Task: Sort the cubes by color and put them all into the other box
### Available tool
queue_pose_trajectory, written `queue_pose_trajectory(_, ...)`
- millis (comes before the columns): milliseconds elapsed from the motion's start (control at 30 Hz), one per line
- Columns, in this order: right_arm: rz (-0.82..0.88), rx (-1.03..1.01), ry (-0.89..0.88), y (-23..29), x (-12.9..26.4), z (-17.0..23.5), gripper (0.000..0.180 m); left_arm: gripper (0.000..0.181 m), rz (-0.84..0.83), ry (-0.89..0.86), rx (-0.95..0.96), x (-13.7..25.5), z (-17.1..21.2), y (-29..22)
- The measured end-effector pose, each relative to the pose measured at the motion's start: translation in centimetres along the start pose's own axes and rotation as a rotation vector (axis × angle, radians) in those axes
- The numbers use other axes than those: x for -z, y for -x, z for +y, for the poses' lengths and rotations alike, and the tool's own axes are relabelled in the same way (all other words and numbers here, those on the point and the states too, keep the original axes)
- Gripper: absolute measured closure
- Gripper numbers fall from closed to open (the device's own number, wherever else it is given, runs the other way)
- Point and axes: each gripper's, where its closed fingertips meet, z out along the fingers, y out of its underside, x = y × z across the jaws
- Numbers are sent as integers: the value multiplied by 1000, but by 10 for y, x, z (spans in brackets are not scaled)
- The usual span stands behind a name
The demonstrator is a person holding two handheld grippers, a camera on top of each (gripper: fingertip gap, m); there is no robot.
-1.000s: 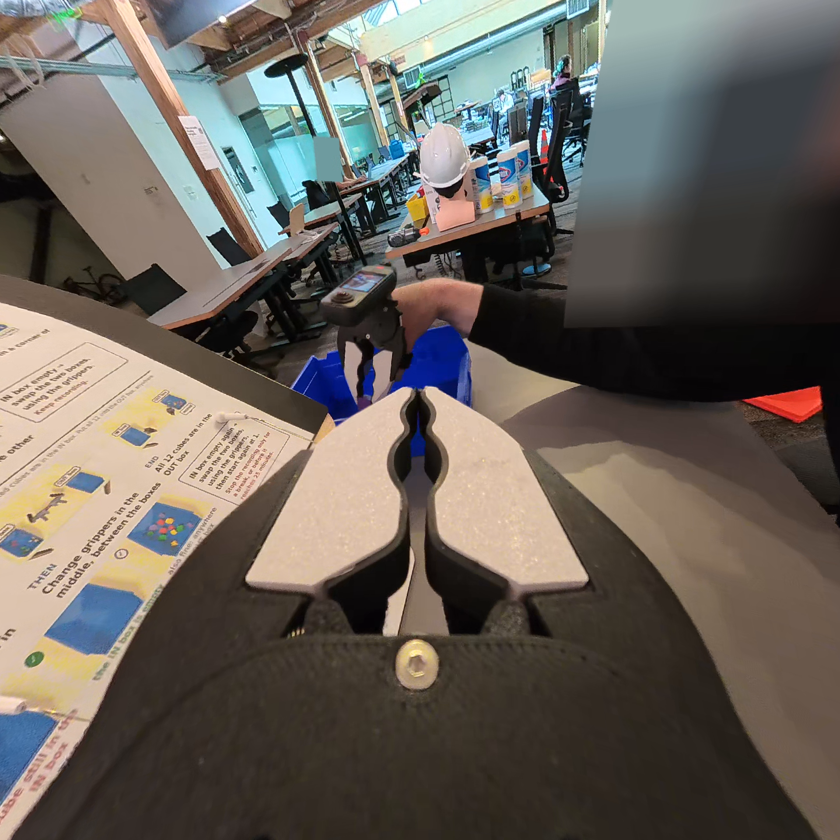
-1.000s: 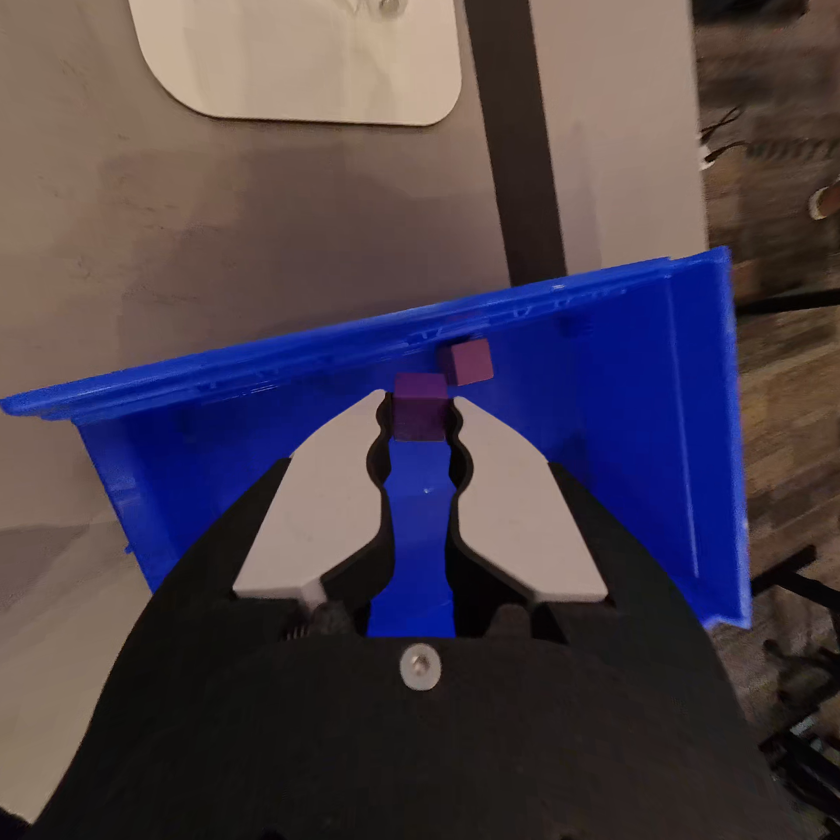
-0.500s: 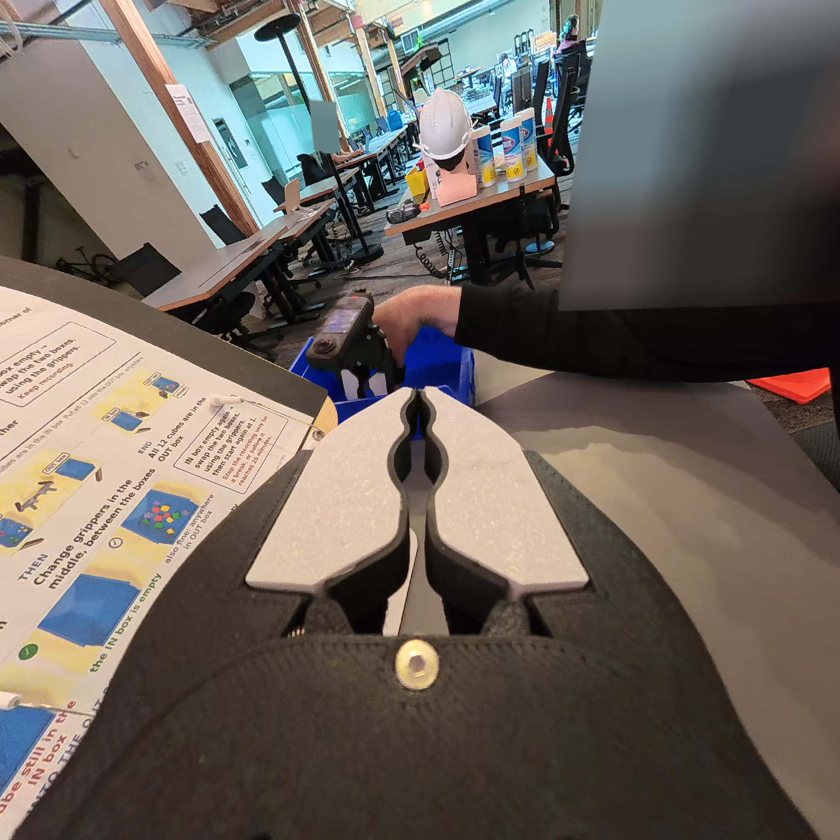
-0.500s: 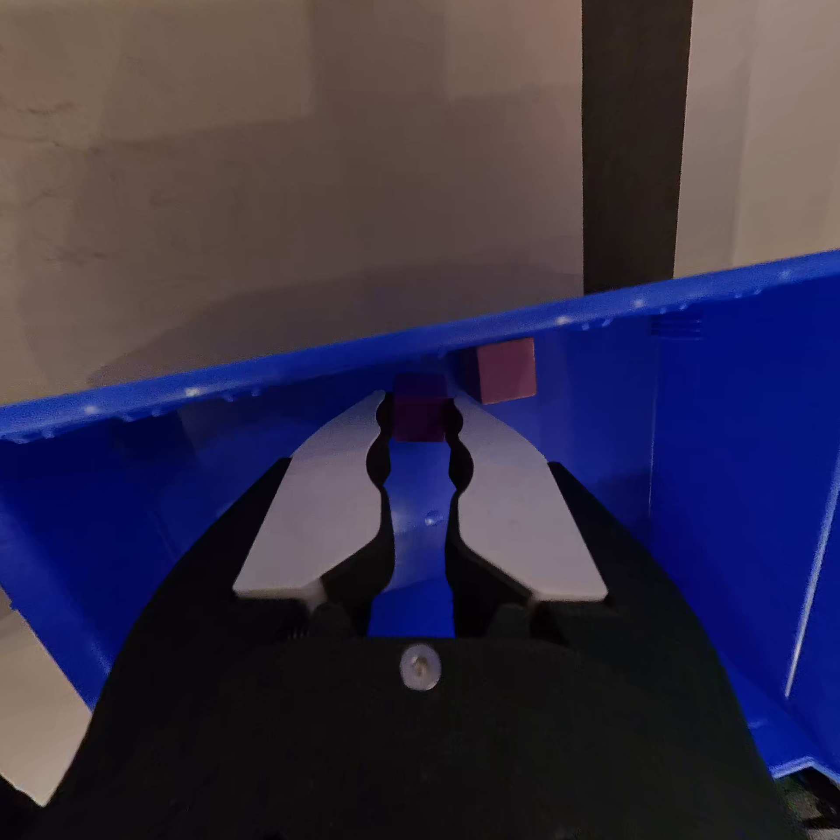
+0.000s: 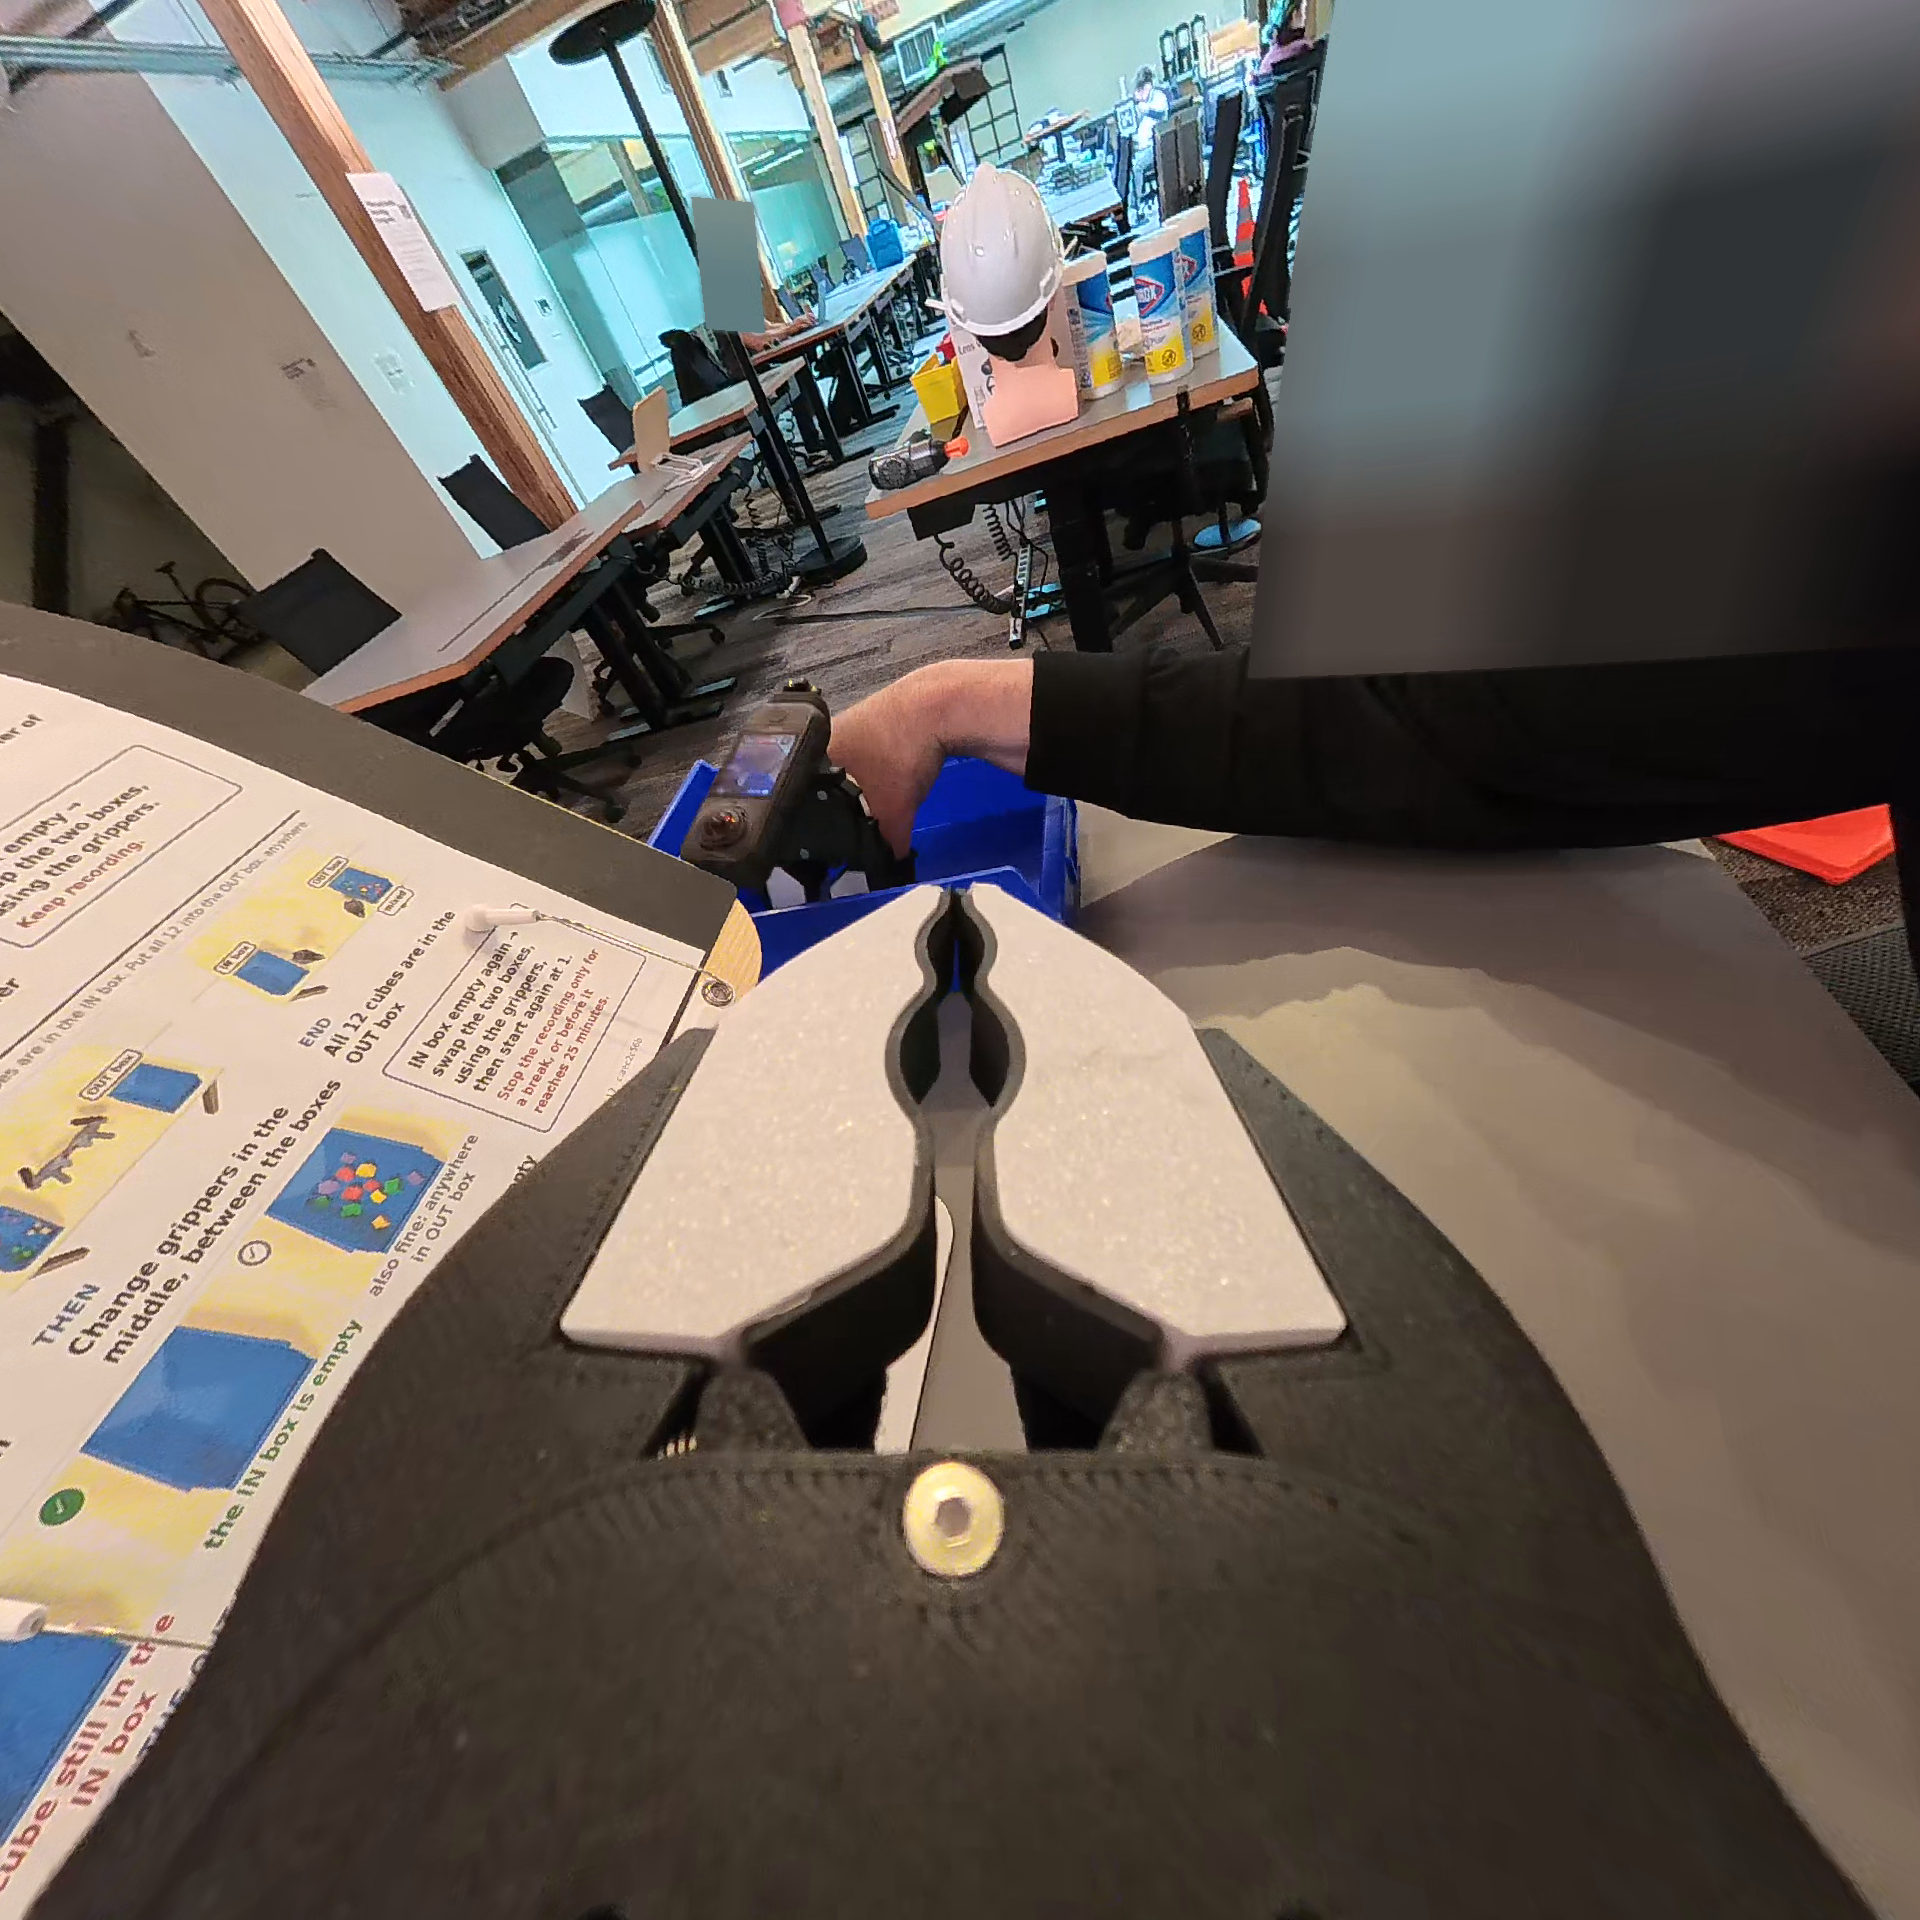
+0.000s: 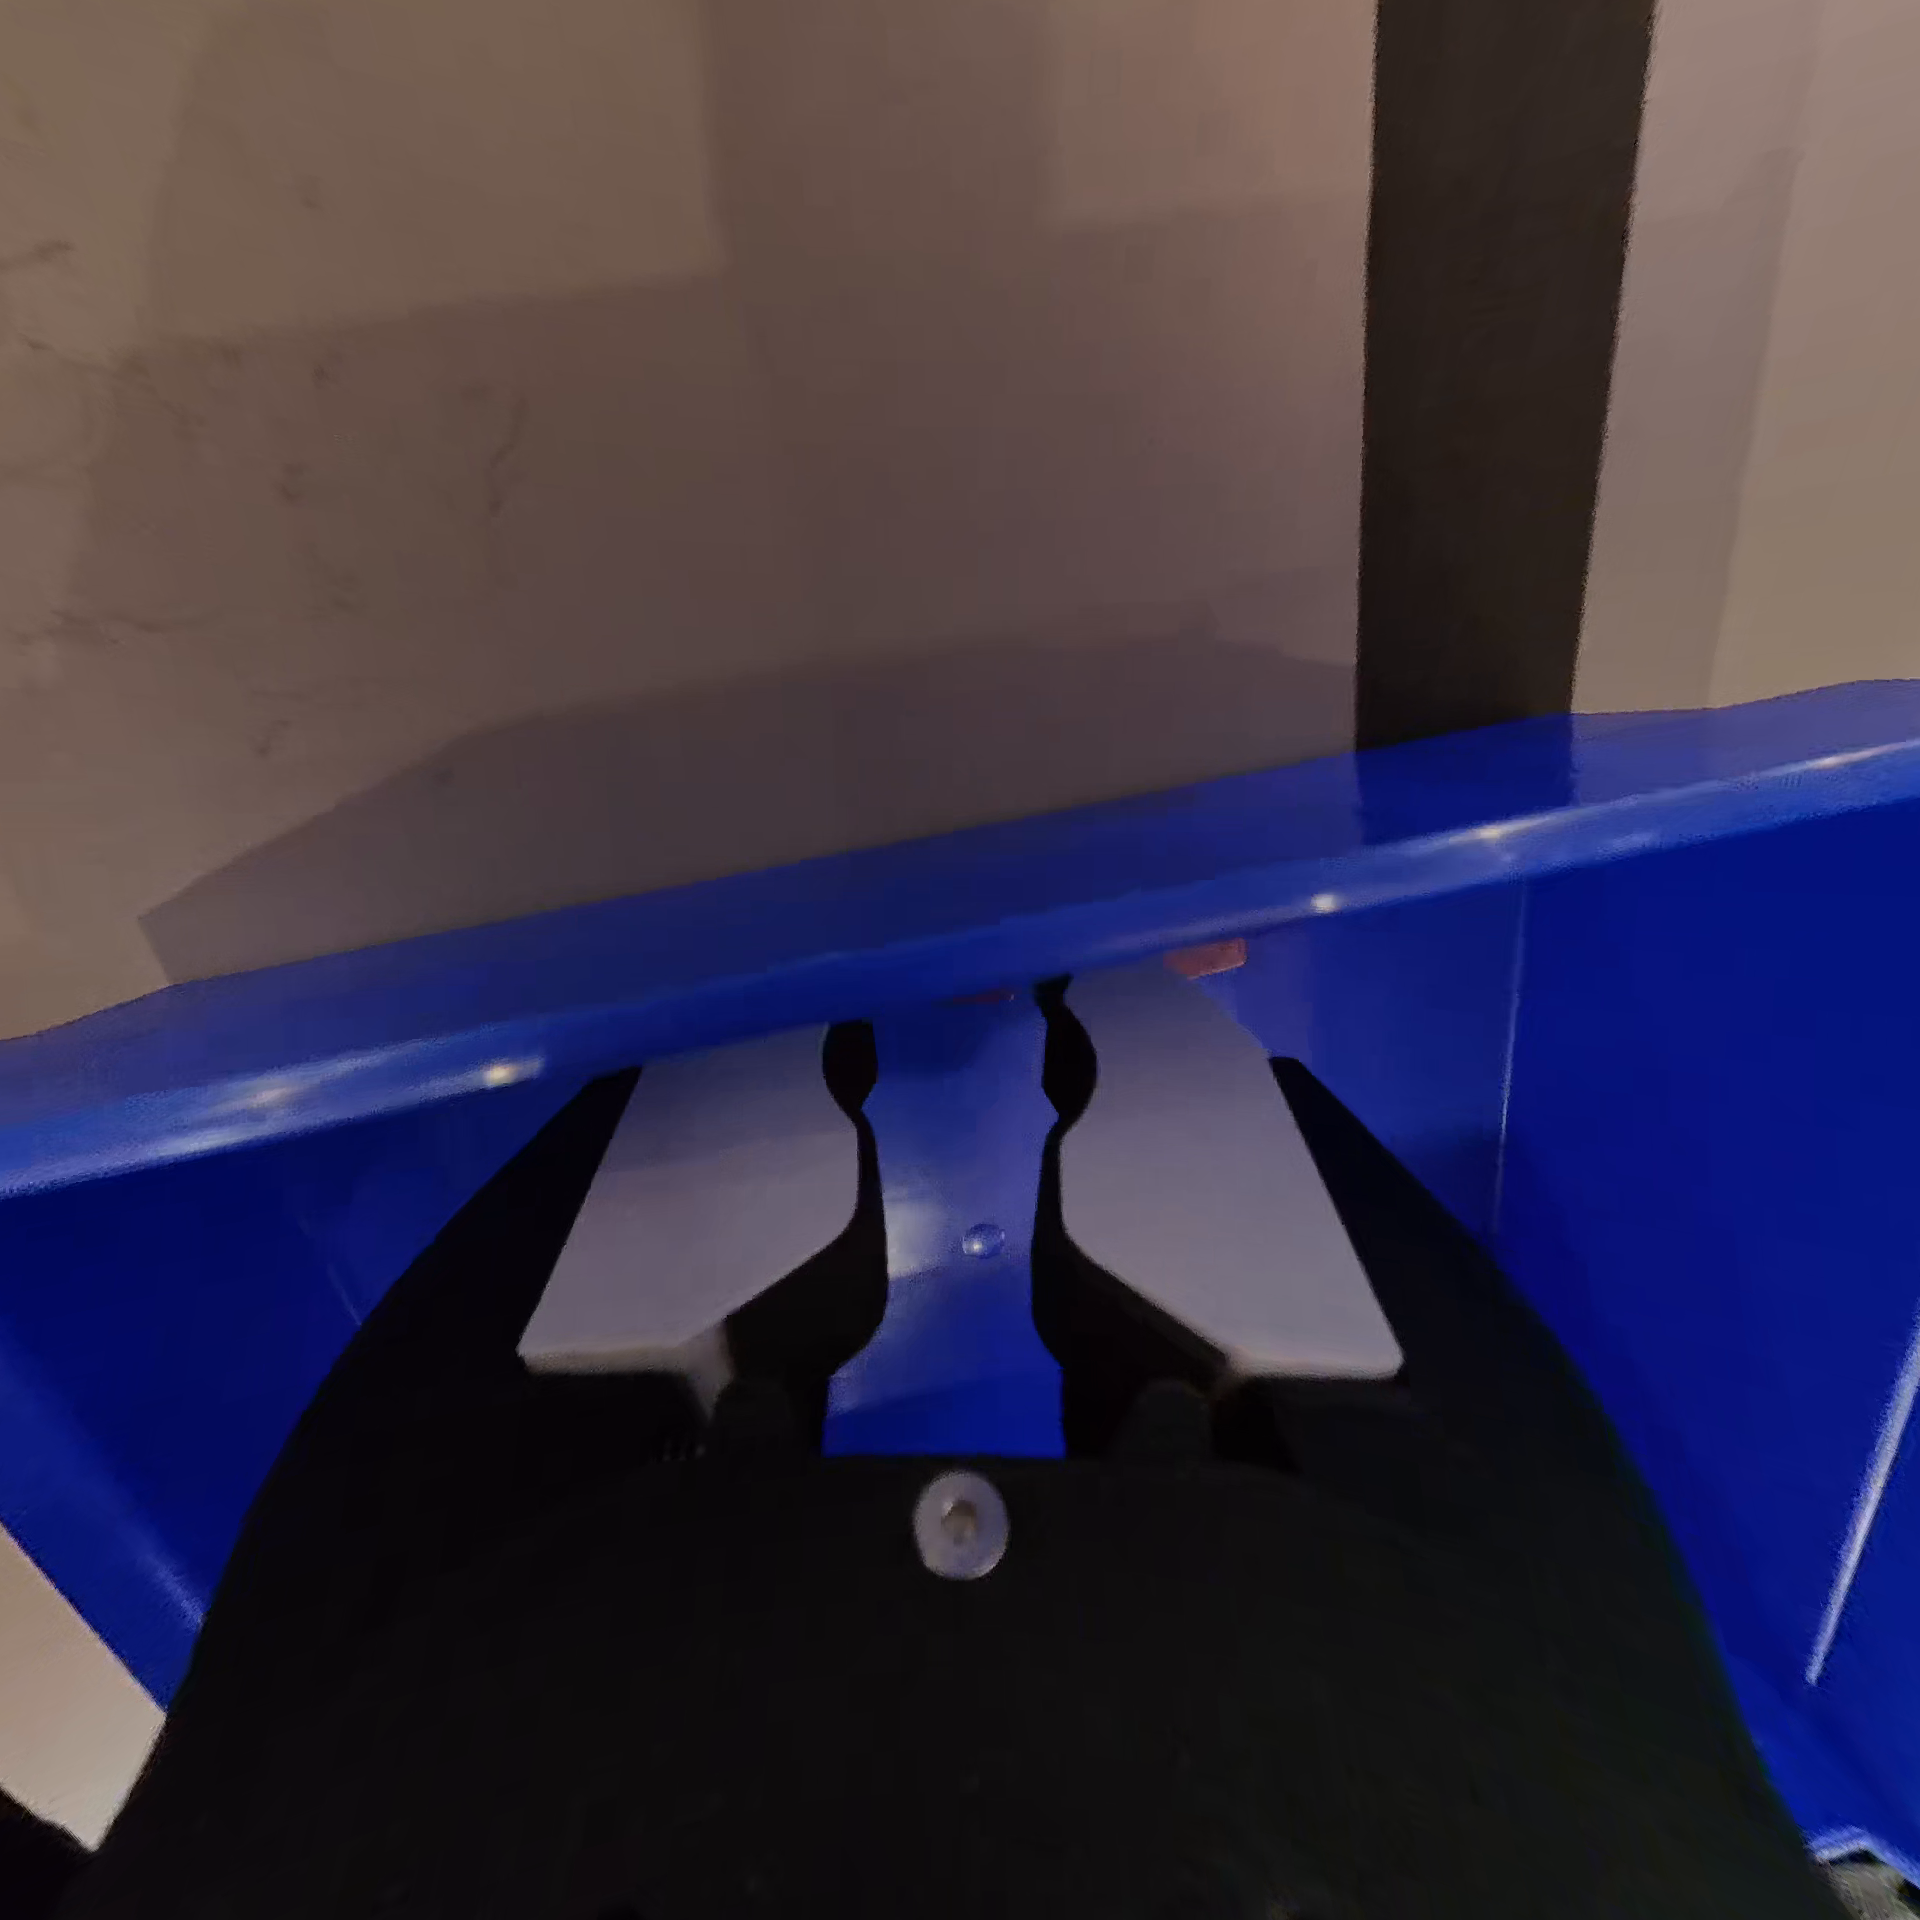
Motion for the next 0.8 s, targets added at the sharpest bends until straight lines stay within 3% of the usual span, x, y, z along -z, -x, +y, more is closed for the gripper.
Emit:
queue_pose_trajectory(133,9,-24,2,-1,9,4,142,181,1,2,-6,1,-1,-1)
queue_pose_trajectory(267,12,-29,-17,2,21,7,149,181,-1,0,-12,3,-3,-2)
queue_pose_trajectory(433,-64,-19,-21,14,17,6,173,181,-1,-4,-13,3,-5,-2)
queue_pose_trajectory(800,-1,-18,-9,2,10,5,180,181,3,2,-16,1,-4,-3)
